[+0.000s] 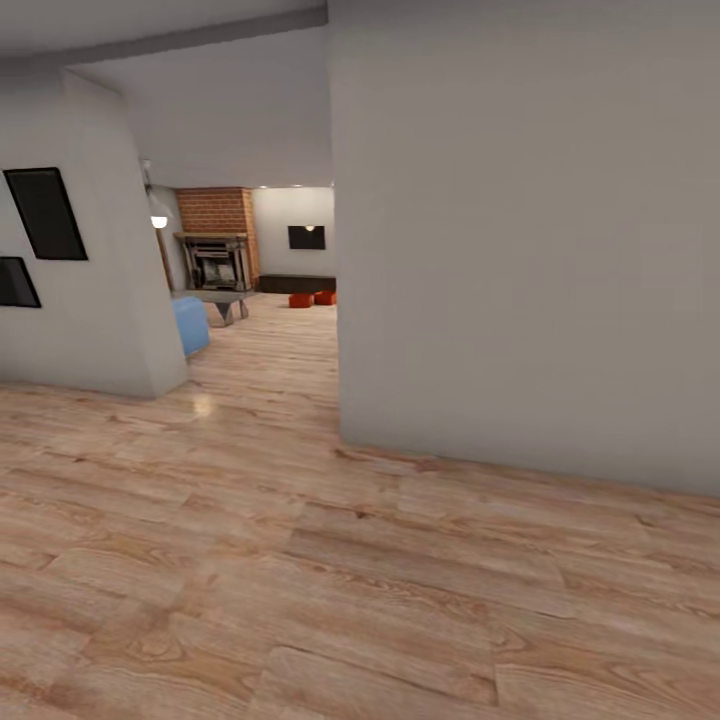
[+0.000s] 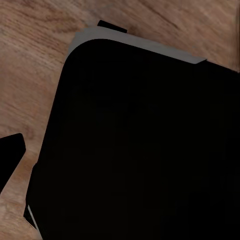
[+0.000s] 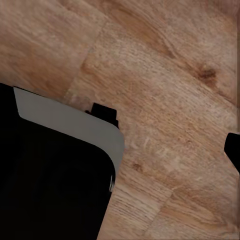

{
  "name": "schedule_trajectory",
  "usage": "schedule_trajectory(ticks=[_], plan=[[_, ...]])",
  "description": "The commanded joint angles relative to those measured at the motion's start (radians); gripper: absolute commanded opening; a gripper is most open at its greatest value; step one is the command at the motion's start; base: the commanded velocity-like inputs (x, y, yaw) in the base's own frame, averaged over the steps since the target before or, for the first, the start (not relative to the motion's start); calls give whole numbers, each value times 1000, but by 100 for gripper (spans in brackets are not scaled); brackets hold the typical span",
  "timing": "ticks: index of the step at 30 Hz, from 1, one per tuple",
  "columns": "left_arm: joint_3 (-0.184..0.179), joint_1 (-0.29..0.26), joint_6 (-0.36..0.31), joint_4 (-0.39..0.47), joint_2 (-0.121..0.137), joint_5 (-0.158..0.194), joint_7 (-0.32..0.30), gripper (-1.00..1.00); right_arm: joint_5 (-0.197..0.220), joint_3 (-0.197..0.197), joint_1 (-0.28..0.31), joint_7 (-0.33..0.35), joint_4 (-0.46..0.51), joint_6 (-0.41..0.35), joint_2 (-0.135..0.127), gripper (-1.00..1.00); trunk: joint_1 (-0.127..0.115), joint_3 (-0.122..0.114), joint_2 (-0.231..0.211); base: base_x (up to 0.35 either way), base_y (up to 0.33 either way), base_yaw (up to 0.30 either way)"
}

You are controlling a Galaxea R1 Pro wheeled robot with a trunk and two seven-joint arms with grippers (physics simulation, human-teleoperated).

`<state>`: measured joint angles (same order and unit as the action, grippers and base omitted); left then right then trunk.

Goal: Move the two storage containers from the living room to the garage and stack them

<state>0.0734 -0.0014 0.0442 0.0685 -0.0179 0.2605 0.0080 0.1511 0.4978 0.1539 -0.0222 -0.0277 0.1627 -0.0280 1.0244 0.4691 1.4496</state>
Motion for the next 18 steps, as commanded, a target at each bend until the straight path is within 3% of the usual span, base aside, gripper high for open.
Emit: schedule_trajectory(ticks=[1, 18], plan=[[7, 0, 2, 0, 0, 0, 1, 100, 10, 9, 1, 0, -3, 6, 0, 100, 1, 1, 0, 322, 0, 38], [7, 0, 2, 0, 0, 0, 1, 100, 9, 10, 1, -1, -3, 6, 2, 100, 1, 1, 0, 322, 0, 5]])
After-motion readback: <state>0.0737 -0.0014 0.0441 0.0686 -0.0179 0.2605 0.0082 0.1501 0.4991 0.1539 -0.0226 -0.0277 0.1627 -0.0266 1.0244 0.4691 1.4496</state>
